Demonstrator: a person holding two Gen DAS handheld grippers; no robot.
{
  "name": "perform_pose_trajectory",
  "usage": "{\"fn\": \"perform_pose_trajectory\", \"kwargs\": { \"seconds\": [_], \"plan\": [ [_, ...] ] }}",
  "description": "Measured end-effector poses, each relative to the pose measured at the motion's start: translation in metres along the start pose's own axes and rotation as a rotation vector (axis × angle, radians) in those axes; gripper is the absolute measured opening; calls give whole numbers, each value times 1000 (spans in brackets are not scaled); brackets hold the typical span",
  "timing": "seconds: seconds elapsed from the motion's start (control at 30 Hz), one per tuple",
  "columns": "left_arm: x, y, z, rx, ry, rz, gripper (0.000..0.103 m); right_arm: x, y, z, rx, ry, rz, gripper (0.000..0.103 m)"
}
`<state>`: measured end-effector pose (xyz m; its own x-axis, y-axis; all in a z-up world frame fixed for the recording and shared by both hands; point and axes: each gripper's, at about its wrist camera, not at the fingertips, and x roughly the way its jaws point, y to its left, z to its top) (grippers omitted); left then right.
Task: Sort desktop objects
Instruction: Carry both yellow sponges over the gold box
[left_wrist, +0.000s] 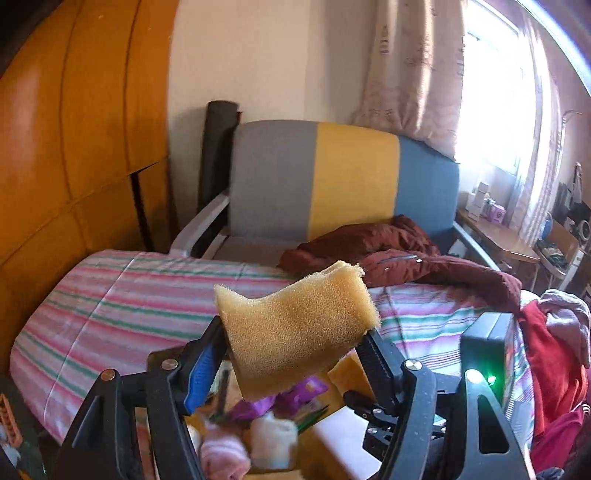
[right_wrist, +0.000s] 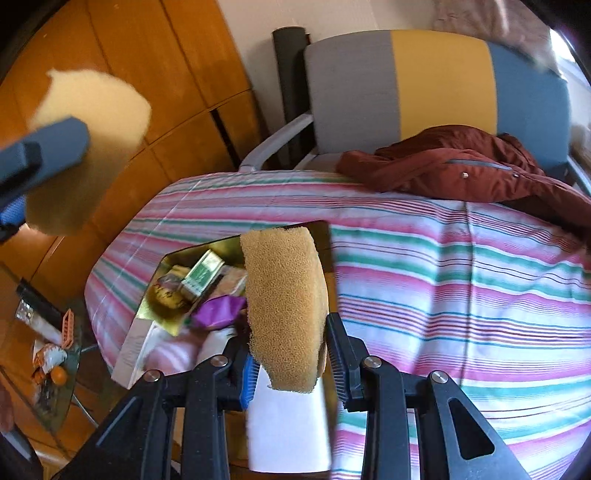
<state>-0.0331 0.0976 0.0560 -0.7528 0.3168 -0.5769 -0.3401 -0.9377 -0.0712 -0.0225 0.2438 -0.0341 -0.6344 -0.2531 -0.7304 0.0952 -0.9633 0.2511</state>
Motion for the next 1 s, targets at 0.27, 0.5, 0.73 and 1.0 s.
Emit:
{"fn": "perform_pose_trajectory", "kwargs": {
  "seconds": [0.27,0.5,0.73,1.0],
  "plan": [
    [2,39,-38,-53,38,97,70,12,32,-8,-52,20,15,34],
    [11,64,-68,-99,94,129,70,22,49,-14,-76,25,10,34],
    [26,76,-85,-125,141,137,70,32,56,-15,-84,40,-1,34],
    [36,73,-95,-115,159,135,70,43,50,-12,-65,54,-15,34]
  ]
}}
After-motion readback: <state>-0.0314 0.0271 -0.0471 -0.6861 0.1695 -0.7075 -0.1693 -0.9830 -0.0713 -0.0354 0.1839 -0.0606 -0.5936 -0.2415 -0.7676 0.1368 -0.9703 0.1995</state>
